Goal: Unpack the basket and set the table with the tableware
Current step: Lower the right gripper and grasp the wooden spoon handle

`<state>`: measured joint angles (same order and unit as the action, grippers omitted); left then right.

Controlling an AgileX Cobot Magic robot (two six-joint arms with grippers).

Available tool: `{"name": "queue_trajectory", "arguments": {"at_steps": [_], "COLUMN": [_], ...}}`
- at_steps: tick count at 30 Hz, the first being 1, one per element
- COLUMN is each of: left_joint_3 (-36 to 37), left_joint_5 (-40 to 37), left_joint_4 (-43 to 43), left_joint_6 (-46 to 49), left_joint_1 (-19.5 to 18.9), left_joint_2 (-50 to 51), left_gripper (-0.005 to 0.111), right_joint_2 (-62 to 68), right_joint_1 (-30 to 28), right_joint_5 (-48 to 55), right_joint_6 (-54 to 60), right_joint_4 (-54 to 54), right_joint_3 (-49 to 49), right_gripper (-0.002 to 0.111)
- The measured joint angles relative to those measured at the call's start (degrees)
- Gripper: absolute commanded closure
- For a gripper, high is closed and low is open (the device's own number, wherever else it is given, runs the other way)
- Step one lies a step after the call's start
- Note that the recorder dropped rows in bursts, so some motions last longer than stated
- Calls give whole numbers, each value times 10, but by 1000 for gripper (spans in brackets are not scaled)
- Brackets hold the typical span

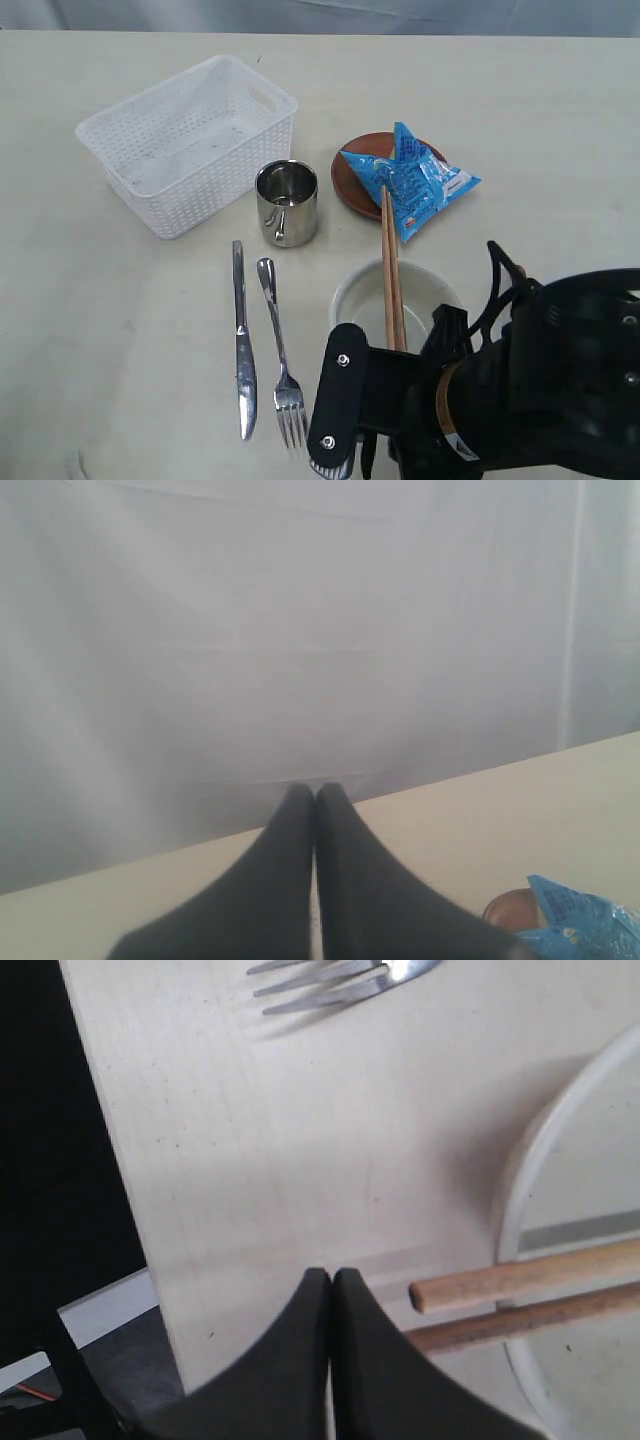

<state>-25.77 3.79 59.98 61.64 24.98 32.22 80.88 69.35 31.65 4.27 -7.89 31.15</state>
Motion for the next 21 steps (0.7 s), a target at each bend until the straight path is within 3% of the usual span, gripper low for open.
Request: {"name": "queue_trajectory", "arguments": {"at_steps": [12, 17, 21], "left_joint_3": [0, 0, 0], "left_joint_5": [0, 0, 0], "left_joint_4": [0, 0, 0], "left_joint_6": [0, 0, 0], "left_joint_1": [0, 0, 0], "left_joint_2": [0, 0, 0], "left_gripper": [107, 107, 107], "right_joint_2": [-52, -136, -179], "right_joint_1": [0, -2, -53], "right_joint_5": [65, 93, 128], "right_joint_6": [-13, -96, -125], "right_joint_4": [31, 6, -19], "right_joint_3": [37, 37, 37], "right_gripper": [109, 109, 109]}}
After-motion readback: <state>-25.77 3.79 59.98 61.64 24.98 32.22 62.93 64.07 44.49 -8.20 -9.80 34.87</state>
